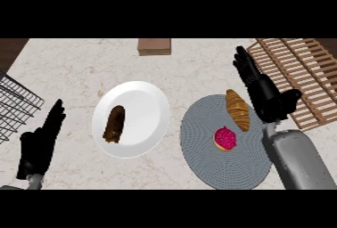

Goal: Pick the cupcake from the placemat and place it in the tiered shelf

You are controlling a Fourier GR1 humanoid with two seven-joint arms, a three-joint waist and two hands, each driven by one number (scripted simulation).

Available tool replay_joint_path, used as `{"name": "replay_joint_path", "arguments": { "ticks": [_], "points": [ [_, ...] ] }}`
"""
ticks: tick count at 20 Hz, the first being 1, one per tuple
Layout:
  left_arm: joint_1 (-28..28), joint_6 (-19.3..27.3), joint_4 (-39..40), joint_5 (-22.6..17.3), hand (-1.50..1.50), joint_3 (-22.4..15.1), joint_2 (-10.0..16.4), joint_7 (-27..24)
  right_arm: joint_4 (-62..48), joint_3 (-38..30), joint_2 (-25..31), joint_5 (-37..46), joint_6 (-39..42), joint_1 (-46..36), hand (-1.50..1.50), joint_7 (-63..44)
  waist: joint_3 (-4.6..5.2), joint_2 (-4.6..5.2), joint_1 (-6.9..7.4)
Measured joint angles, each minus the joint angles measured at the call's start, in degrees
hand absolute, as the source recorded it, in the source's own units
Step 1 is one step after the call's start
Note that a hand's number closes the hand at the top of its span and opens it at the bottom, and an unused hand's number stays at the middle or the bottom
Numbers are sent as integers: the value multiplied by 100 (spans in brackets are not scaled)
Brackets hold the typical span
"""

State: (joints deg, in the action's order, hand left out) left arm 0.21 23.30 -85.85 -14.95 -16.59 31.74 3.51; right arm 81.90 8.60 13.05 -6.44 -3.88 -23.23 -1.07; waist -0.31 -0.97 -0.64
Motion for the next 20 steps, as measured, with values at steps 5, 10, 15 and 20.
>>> {"name": "replay_joint_path", "arguments": {
  "ticks": [5,10,15,20],
  "points": [
    [550,-319,-64,-245,0,258,-99,17,-205,-242,425,-497,1136,-445,150,429,19,92,66],
    [1117,-584,-153,-625,0,375,-300,240,-997,-485,676,-704,1631,-820,-150,349,26,153,108],
    [1307,-737,-80,-756,0,440,-414,315,-1650,-871,826,-1783,3140,-912,-150,559,22,150,121],
    [1348,-920,77,-807,0,607,-435,292,-1660,-851,1357,-2099,4307,-1138,-150,315,29,113,84]
  ]
}}
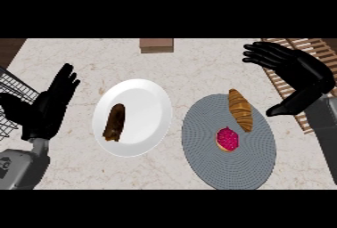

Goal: Pick the cupcake from the placemat and place it in the tiered shelf

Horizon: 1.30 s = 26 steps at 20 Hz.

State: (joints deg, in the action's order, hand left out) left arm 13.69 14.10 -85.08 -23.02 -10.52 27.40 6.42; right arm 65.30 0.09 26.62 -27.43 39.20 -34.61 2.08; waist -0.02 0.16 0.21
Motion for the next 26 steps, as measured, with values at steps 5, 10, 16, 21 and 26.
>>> {"name": "replay_joint_path", "arguments": {
  "ticks": [5,10,16,21,26],
  "points": [
    [52,-1,83,26,0,22,-40,46,535,514,712,491,756,-235,-150,-513,8,-35,-43],
    [93,-77,108,-24,0,84,8,116,1644,1071,1335,1881,790,-684,-150,-699,11,-70,-56],
    [166,-100,217,49,0,103,-104,101,2964,1828,1239,3205,290,-278,-150,-1211,6,-51,-91],
    [43,-89,6,204,0,105,-194,187,3451,2341,767,3960,65,75,-150,-1780,4,-35,-34],
    [1,-204,23,279,0,203,-260,143,3632,2700,673,4697,173,212,-150,-2122,3,-24,-15]
  ]
}}
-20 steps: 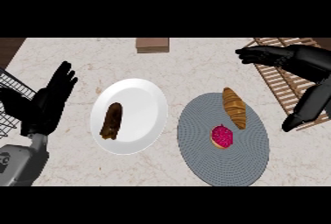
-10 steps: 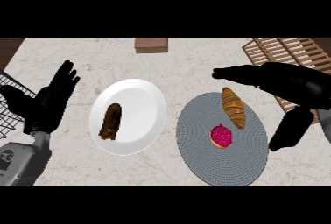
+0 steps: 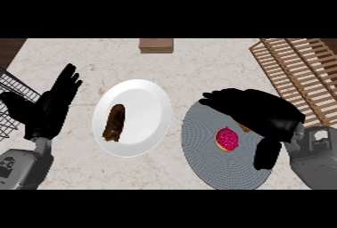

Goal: Pick the cupcake from the placemat and place it in the tiered shelf

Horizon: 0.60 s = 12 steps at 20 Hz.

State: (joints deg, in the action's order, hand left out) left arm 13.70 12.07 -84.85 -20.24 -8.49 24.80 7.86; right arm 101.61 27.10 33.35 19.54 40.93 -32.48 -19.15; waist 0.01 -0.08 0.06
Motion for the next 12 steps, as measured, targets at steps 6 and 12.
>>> {"name": "replay_joint_path", "arguments": {
  "ticks": [6,12],
  "points": [
    [32,-132,-18,115,0,139,-121,95,146,205,-112,838,80,310,-150,-87,-1,4,-3],
    [70,-332,58,251,0,370,-261,139,156,124,-258,1451,345,500,-150,96,0,6,0]
  ]
}}
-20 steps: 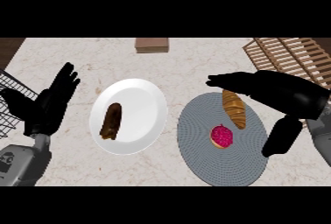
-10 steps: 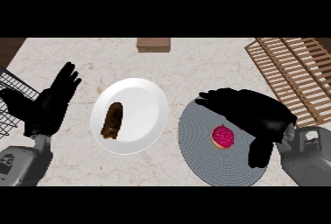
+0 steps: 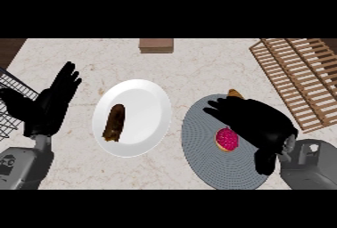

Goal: Pick the cupcake from the placemat and place it in the tiered shelf

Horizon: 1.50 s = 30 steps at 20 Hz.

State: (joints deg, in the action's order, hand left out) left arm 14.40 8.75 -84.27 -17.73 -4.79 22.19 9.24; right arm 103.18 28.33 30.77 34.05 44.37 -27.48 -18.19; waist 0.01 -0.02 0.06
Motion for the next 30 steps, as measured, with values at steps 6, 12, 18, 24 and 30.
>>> {"name": "replay_joint_path", "arguments": {
  "ticks": [6,12,18,24,30],
  "points": [
    [-48,-70,-186,180,0,137,-110,191,9,130,-158,689,-183,532,-150,267,-1,-1,-2],
    [-72,-193,-199,327,0,318,-258,198,-320,-4,-298,1220,-512,817,-150,799,-2,2,1],
    [-13,-338,-170,500,0,472,-395,235,-762,-85,-616,1740,-697,882,-150,1171,0,2,3],
    [13,-479,-196,576,0,639,-480,344,-1272,-173,-967,2115,-838,895,-150,1475,-1,3,6],
    [-78,-553,-226,755,0,671,-660,307,-1778,-210,-1339,2502,-904,830,150,1646,-1,2,6]
  ]
}}
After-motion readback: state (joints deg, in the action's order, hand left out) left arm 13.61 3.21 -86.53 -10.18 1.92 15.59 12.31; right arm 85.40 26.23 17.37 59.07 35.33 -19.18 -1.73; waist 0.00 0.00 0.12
